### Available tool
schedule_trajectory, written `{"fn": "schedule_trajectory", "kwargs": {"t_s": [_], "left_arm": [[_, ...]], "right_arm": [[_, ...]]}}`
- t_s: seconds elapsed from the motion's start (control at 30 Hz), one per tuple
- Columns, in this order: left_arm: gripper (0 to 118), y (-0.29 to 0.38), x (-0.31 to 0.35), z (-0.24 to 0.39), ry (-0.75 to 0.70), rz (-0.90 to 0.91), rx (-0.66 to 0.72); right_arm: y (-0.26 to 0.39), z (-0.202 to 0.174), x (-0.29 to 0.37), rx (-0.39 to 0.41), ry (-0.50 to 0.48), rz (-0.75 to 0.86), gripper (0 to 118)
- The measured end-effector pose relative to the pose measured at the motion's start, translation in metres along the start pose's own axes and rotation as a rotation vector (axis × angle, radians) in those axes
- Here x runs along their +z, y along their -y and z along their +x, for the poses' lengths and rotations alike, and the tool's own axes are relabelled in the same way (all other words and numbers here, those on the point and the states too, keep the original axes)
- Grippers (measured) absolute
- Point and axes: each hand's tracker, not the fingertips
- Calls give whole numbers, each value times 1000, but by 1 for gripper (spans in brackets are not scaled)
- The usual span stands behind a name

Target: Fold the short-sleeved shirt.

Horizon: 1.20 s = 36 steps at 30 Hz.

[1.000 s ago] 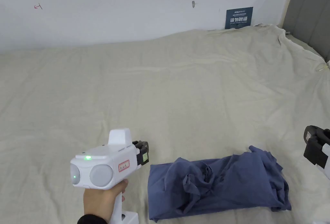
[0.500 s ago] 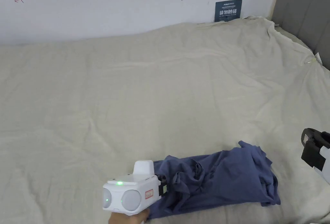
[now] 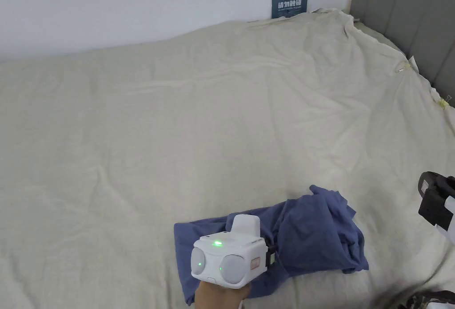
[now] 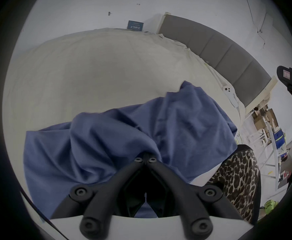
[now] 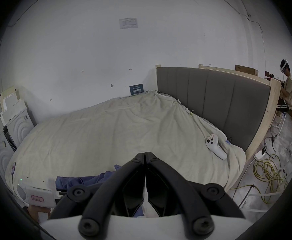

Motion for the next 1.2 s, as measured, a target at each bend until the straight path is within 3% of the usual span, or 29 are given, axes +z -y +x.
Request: {"fn": "schedule_trajectory", "kwargs": {"t_s": [0.3,0.5,0.9,1.0,1.13,1.2], "left_arm": [[0,-5,5,-3,9,-9,14],[0,-24,68,-20,95,77,71],[2,-25,164,-139,138,122,283],[20,-13,166,-160,105,90,303],[92,7,153,-185,115,26,364],[101,16,144,-193,130,14,386]], "right_arm": [[-1,0,3,2,3,3,0],[-8,-12,7,24,-21,17,0],[-15,-44,5,54,-89,31,0],[-14,-49,3,59,-101,26,0],[-12,-54,1,59,-112,18,0],[-11,-55,1,60,-114,13,0]]}}
